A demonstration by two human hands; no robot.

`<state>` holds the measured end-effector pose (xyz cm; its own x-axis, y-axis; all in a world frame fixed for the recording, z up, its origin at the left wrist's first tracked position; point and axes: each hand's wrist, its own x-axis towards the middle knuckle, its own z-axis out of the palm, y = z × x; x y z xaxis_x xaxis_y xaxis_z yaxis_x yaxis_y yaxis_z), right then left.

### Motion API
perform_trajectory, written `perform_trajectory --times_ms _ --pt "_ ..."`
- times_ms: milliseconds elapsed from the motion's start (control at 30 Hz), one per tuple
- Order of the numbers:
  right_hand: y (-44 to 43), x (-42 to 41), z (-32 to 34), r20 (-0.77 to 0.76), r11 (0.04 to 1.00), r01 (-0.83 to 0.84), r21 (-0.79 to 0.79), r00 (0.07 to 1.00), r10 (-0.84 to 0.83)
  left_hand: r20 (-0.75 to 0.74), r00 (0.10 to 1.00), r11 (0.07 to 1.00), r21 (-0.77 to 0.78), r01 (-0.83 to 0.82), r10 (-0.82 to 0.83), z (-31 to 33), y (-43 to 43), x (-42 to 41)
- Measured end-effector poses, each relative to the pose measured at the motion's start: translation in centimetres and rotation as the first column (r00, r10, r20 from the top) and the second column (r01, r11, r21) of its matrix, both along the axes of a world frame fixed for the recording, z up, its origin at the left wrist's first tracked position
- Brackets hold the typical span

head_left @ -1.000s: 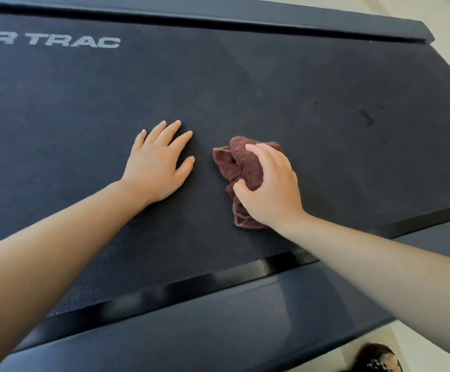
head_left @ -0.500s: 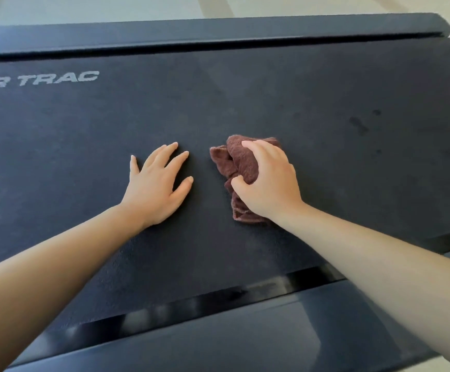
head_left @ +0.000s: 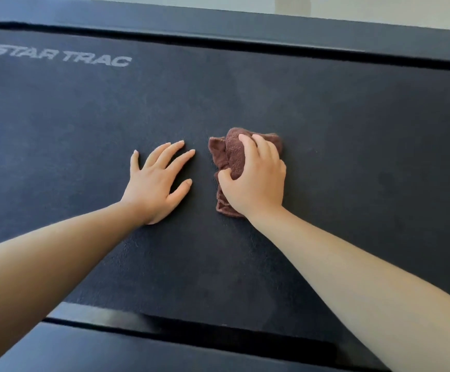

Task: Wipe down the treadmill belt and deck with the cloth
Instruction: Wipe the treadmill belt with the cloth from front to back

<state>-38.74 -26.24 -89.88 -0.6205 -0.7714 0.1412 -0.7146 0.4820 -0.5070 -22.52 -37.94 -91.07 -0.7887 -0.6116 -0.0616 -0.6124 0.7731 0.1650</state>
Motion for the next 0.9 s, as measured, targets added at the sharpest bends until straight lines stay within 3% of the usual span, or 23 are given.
perform_trajectory --times_ms 400,700,900 --pt "-2.4 -1.0 0.1 -0.009 0.998 0.062 0.009 0.998 -0.062 -0.049 0.998 0.999 0.009 0.039 -0.039 -0.5 -0.3 0.1" --pt "-2.0 -1.3 -0.9 -0.033 0.995 0.045 -0.087 0.998 -0.048 -0.042 0.997 0.998 -0.019 0.066 -0.067 -0.6 -0.4 -0.2" --pt "-2.9 -2.3 -0.4 -0.014 0.999 0.017 -0.038 1.000 -0.017 -0.028 0.997 0.998 0.003 0.065 -0.065 0.0 -0.9 -1.3"
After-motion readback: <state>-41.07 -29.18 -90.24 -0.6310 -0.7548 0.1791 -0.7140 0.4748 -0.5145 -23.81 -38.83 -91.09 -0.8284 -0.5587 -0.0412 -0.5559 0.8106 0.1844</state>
